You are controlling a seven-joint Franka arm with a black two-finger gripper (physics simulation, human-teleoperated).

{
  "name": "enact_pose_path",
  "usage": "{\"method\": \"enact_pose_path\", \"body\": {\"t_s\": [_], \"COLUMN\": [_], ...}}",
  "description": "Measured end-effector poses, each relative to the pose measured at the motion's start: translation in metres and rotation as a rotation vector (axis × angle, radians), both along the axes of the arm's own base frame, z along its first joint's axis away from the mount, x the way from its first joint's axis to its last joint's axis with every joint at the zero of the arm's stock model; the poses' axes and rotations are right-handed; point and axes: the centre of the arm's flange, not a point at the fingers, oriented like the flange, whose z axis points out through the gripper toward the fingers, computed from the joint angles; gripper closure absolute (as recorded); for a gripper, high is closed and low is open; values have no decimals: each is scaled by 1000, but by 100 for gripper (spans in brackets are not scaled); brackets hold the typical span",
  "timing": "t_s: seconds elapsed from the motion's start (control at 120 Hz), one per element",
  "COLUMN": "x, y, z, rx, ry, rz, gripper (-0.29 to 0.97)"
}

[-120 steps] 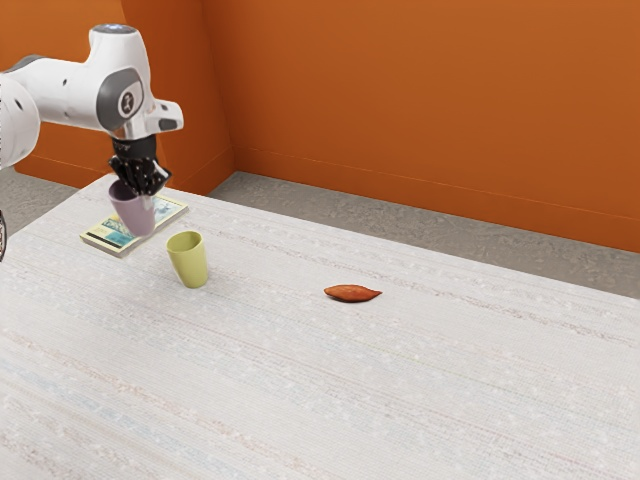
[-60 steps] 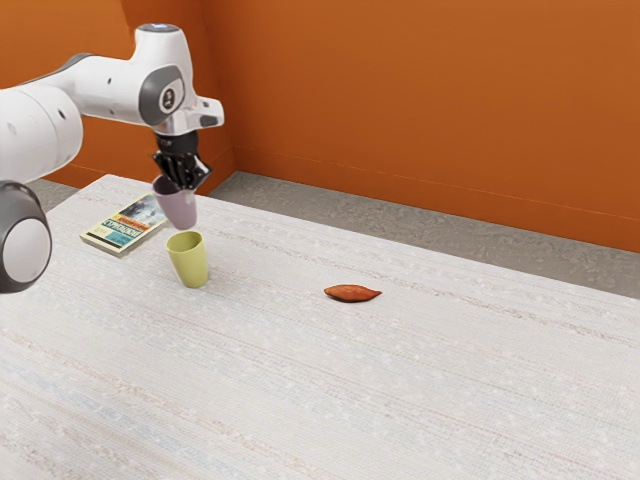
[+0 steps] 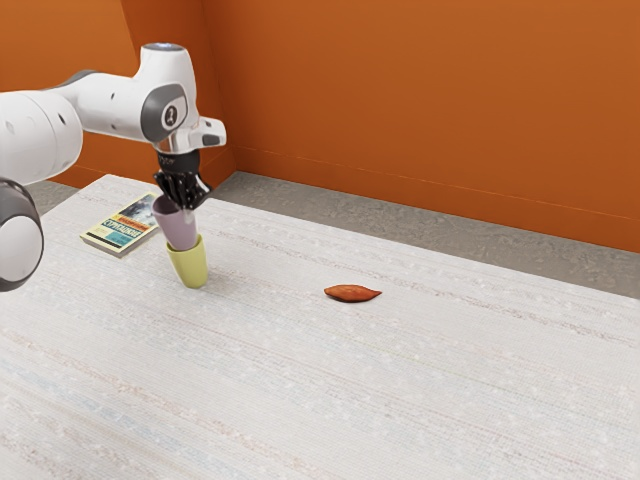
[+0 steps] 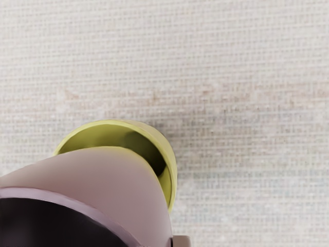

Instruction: Place the left cup onto the right cup

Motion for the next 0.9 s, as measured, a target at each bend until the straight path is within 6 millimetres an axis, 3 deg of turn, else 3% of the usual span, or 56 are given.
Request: {"method": "enact_pose_path", "body": {"t_s": [0.133,0.3,0.417,0.55,0.733,0.825,0.9], "x": [-1,0,0,-12,-64,-92,-106], "y": [1,1,1,-7,-25,-34,-46], "z": [-8,-14,-8,35,85,129,152], "rx": [-1,6,12,21,9,3,-2], "ry": [7,7,-6,-52,-66,-85,-83], "rz": [6,5,4,-4,-11,-10,-19], "gripper": [78,41,24,13,5,3,2]}}
